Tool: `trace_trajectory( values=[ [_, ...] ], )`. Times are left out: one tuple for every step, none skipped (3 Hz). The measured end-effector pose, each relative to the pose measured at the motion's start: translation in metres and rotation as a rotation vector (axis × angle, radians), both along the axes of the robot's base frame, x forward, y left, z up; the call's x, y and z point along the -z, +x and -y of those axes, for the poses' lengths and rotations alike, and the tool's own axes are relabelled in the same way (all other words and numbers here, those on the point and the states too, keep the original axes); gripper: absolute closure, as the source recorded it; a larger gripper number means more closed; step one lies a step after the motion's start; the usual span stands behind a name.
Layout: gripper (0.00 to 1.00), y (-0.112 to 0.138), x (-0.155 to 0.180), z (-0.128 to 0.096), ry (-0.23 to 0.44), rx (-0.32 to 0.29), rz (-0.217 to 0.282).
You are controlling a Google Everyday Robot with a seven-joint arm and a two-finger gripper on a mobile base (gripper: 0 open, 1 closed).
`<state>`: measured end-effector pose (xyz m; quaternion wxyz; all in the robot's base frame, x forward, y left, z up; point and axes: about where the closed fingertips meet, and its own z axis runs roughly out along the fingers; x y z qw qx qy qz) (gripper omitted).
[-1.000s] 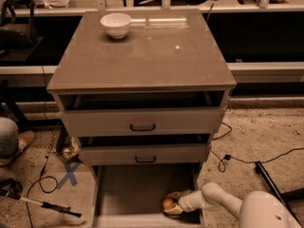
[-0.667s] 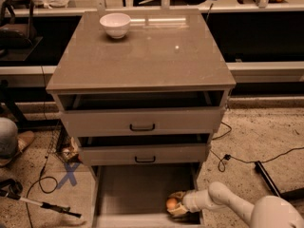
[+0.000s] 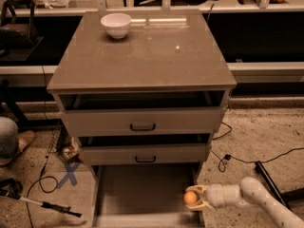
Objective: Pick orange from bottom drawer and place on counter
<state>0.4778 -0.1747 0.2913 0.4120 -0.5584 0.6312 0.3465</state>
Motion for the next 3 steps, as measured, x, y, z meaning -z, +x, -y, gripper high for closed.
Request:
trace_trajectory(
  values=[
    [1.0,-0.005,-0.003,-0.001,0.011,-0.016,-0.005],
    [1.0,0.007,-0.041,0.01,0.076,-0.009,0.064],
    [1.0,0.001,-0.108,0.025,0.127,-0.043,0.173]
  ],
)
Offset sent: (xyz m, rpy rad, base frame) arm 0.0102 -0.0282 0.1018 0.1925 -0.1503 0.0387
